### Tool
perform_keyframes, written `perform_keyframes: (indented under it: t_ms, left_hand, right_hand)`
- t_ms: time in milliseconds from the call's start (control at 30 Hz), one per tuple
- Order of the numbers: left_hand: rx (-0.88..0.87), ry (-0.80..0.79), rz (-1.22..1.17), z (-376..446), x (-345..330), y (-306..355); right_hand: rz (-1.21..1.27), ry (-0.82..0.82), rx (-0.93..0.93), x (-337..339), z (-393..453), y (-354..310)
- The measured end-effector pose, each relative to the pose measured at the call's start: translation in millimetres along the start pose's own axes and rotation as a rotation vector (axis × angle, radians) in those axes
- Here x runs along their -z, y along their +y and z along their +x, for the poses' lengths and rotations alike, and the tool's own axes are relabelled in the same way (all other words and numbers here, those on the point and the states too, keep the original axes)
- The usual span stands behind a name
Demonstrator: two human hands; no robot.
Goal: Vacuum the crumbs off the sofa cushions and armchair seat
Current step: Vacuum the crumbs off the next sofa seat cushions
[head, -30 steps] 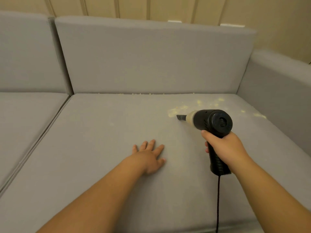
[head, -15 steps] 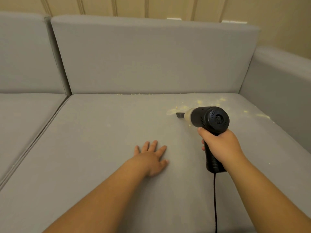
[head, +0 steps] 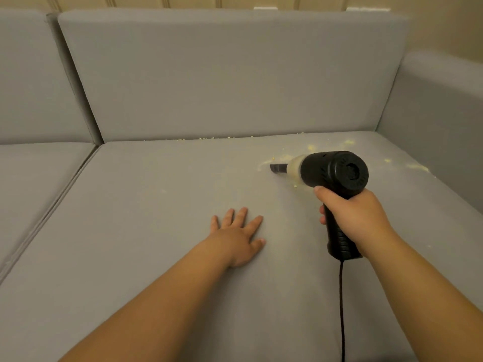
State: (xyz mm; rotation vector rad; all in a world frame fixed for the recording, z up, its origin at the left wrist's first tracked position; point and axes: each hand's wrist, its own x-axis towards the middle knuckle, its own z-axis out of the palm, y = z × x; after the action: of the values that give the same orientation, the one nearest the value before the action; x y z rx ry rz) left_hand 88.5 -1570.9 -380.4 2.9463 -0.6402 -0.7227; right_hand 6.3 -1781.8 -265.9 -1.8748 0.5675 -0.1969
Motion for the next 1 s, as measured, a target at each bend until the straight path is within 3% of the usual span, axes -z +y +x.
perform_keyframes:
  t_ms: [300, 500, 733, 1000]
  left_hand:
    - [0.040, 0.016, -0.033, 0.4, 1.7, -12.6]
    - [0.053, 0.018, -0.031, -4.6, 4.6, -14.8]
    - [0.100, -0.039, -0.038, -20.7, 8.7, -23.0]
    - [0.320, -0.077, -0.087, -74.4, 8.9, -105.6]
  right_hand:
    - [-0.037, -0.076, 0.006, -9.9, 2.0, -4.7]
    - [-0.026, 0.052, -0.001, -12.3, 6.3, -6.6]
    - [-0.133, -0.286, 0.093, -52.9, -15.7, -26.0]
    - [-0.133, -0.450, 0.173, -118.2, -32.6, -39.6]
